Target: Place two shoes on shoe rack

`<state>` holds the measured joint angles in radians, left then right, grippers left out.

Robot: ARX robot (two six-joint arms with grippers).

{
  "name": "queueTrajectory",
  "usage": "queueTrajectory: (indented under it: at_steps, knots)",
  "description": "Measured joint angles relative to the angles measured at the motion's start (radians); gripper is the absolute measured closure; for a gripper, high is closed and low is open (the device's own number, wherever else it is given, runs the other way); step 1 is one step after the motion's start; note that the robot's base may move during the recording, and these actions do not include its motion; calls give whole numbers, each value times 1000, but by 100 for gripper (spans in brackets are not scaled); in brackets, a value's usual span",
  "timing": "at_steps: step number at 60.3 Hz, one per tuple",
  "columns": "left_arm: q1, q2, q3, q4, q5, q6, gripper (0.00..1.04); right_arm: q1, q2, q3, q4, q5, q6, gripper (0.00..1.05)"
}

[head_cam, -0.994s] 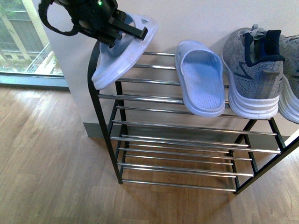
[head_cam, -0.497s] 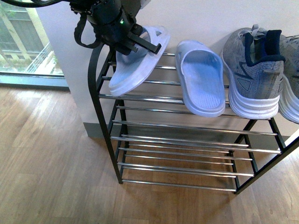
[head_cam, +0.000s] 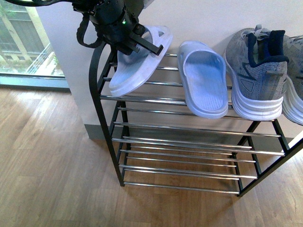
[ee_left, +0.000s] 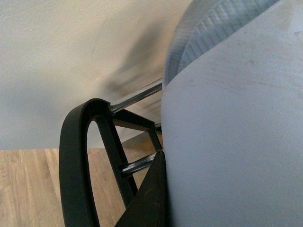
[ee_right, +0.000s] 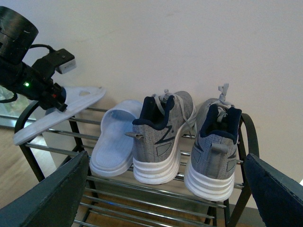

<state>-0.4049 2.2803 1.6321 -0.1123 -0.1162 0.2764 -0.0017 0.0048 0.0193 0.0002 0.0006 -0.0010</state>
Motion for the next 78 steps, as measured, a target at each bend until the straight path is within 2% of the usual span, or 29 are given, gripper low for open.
queueTrajectory:
  at_steps: [14,22,44,53,70,73,78]
  knots:
    - [0,0,0,0,0,0,103,0,0,0,0,0,0,9]
    - [0,0,-15,81,0,7,103,0,0,0,0,0,0,9]
    - [0,0,-14,92,-9,4,102,0,0,0,0,0,0,9]
    - [0,2,-9,50,0,-28,80,0,0,0,0,0,0,9]
    - [0,5,-6,67,7,-47,37,0,0,0,0,0,0,9]
    - [0,-3,-6,64,14,-62,25,0,0,0,0,0,0,9]
    - [2,-21,-6,75,49,-103,12,0,0,0,0,0,0,9]
